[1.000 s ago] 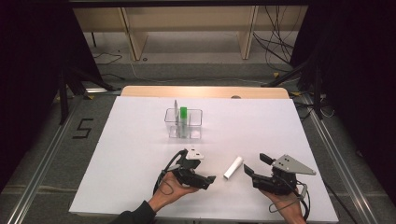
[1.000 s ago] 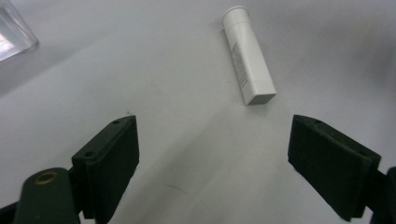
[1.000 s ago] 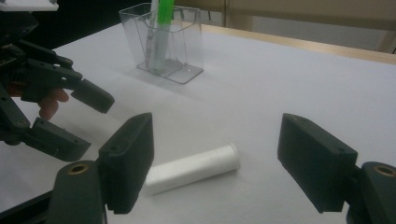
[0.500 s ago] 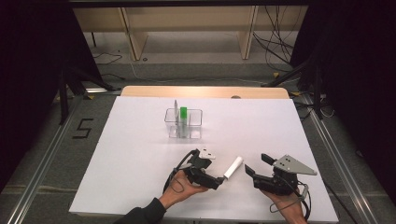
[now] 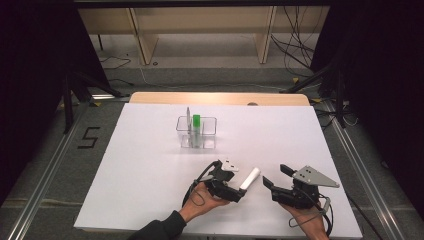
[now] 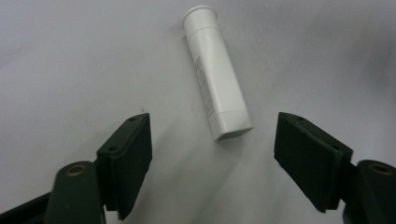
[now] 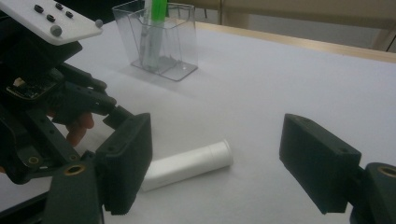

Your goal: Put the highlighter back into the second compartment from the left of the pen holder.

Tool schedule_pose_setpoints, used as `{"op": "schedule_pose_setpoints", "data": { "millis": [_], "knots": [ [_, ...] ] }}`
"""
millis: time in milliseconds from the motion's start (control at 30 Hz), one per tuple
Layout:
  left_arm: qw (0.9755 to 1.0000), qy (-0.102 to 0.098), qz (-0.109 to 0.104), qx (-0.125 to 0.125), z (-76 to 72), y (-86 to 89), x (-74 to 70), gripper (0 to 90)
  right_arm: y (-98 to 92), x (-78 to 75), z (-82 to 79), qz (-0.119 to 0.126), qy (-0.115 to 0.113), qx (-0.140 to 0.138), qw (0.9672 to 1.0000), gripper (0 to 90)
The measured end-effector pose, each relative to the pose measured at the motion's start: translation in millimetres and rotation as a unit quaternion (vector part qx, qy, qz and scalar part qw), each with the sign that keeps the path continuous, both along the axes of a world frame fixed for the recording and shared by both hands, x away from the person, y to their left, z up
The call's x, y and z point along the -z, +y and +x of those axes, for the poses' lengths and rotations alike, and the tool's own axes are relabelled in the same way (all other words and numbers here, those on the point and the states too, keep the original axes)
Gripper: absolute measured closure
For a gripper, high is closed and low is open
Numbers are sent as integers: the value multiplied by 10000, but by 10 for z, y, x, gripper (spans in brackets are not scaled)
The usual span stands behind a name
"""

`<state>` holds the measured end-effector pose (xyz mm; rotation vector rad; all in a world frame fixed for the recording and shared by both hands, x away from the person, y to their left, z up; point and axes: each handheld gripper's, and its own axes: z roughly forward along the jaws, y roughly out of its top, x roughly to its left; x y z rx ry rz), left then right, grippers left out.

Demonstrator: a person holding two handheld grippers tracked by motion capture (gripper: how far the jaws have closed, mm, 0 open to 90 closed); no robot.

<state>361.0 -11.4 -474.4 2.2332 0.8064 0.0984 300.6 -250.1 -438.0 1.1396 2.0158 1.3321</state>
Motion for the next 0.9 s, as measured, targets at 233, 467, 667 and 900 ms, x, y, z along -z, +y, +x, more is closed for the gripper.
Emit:
{"op": "schedule_pose_setpoints", "data": {
  "millis": [233, 467, 667, 900],
  "knots": [
    [9998, -140, 169, 14, -17, -104, 17, 407, -7, -1, 1, 5, -13, -13, 10000, 266],
    [9998, -152, 162, -16, -11, -158, 41, 493, -2, 1, -1, 7, -14, -20, 10000, 266],
    [9998, -110, 165, -12, -7, -223, 61, 536, -7, 4, 3, 6, -4, -24, 10000, 267],
    [9996, -140, 252, -50, 4, -267, 80, 600, -5, 6, 2, 4, -10, -33, 10000, 267]
  ]
}}
